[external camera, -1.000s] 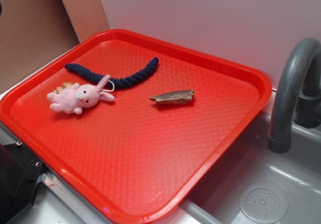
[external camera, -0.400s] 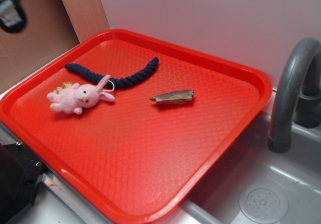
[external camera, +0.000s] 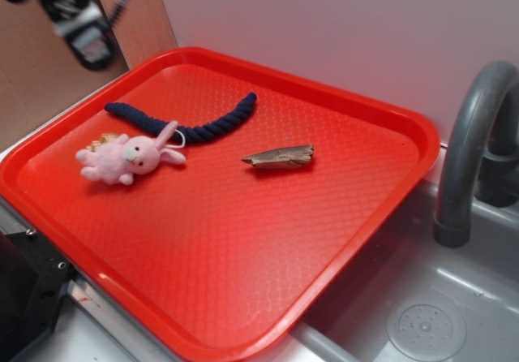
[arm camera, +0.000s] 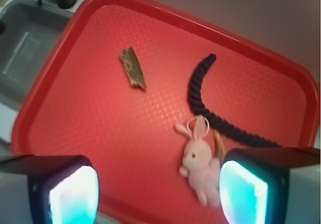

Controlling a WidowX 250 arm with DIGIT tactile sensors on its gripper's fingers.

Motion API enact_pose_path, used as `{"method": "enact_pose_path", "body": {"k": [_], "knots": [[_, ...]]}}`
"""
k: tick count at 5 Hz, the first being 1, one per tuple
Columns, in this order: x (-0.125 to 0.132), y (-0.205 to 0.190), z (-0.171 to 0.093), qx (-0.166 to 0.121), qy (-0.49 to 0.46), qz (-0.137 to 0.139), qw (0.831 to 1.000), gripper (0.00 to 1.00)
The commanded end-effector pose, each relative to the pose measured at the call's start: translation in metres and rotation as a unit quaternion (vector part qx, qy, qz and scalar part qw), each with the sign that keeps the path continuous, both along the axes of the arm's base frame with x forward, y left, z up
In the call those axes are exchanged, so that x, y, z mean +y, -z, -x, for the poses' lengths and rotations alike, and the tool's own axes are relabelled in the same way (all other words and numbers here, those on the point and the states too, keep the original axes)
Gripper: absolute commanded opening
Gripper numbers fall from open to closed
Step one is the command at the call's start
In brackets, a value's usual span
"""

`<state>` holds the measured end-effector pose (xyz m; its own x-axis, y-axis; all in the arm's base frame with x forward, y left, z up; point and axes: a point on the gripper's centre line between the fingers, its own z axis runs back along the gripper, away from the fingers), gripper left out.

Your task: Grab the wood chip.

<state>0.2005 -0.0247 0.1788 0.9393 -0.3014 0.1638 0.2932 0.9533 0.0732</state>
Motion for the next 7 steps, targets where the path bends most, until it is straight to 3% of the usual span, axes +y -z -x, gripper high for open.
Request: {"method": "enact_pose_path", "body": {"k": [1, 3, 5, 7], "knots": [[-0.022, 0.055, -0.062, -0.005, -0.015, 0.005, 1.000, 1.00], [-0.049, 0.104, -0.084, 0.025, 0.032, 0.015, 0.999, 1.00], [-0.082, 0.130, -0.081, 0.031, 0.106, -0.021, 0.994, 1.00], [-0.080, 0.149, -0.094, 0.067, 0.093, -0.051, 0.992, 1.00]]}}
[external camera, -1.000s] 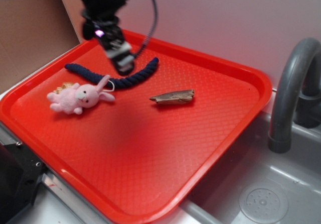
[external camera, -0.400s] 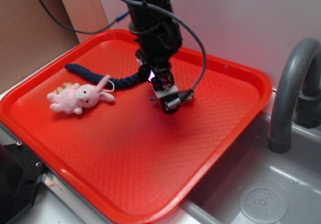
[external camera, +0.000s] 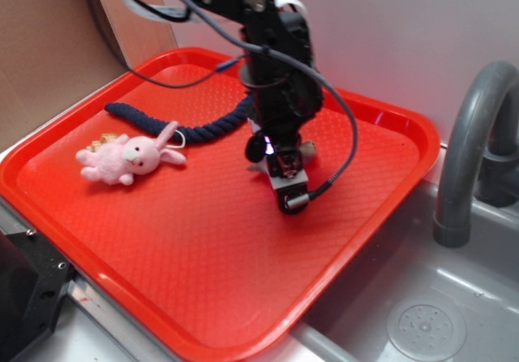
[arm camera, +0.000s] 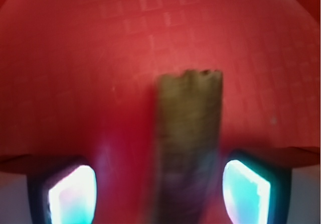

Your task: Grab the wood chip.

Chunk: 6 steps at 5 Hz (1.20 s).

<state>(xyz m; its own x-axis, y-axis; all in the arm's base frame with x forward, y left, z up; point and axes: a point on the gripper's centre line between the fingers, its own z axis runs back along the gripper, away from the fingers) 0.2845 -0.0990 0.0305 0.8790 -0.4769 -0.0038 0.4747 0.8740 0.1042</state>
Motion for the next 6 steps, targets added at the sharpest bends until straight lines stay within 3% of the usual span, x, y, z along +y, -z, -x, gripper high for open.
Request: {"method": "enact_pose_path", "body": {"k": [1, 2, 4, 5, 6], "knots": [[0.001, 0.010, -0.014, 0.011, -0.012, -0.008, 1.000, 0.95], [0.002, 0.015, -0.011, 0.017, -0.018, -0.022, 0.999, 0.00], [0.003, 0.021, -0.004, 0.034, -0.025, -0.059, 0.997, 0.00], [0.013, -0.002, -0.006, 0.019, -0.052, -0.083, 0.995, 0.00], [0.035, -0.052, -0.010, -0.024, -0.117, -0.090, 0.989, 0.00]]}}
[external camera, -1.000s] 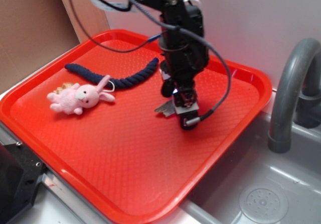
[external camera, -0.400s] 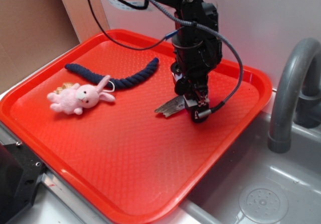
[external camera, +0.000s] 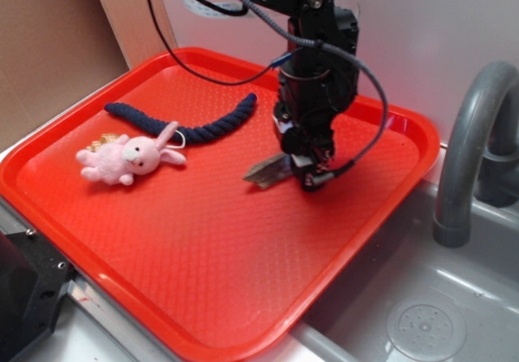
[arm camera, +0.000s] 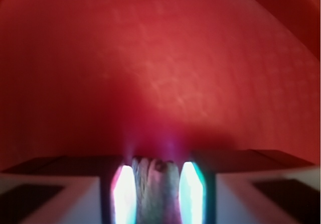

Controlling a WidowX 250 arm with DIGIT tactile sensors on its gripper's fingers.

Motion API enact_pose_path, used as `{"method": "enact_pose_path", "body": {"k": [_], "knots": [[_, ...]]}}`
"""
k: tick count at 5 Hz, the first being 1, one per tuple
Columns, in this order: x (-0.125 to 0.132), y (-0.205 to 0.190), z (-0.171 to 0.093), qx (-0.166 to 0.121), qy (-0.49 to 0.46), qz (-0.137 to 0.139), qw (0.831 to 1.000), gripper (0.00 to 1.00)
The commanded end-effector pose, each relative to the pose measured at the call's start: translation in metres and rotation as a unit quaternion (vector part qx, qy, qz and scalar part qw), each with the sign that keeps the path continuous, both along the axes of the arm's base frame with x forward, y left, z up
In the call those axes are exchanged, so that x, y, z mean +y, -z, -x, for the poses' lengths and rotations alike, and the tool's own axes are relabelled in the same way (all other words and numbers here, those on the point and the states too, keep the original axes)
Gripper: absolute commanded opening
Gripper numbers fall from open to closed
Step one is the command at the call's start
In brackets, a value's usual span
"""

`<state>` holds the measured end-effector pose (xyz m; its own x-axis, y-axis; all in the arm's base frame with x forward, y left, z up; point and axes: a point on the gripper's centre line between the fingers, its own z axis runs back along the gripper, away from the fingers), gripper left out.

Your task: Grab the wood chip.

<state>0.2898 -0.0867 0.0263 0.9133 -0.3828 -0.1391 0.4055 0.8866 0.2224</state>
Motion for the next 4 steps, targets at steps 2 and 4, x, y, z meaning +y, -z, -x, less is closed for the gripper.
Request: {"method": "enact_pose_path", "body": {"k": [2, 4], "knots": [[0.043, -0.156, 0.021, -0.148, -0.137, -0.010, 0.979, 0.00], [0.079, -0.160, 0.047, -0.130, -0.147, 0.172, 0.965, 0.00]]}}
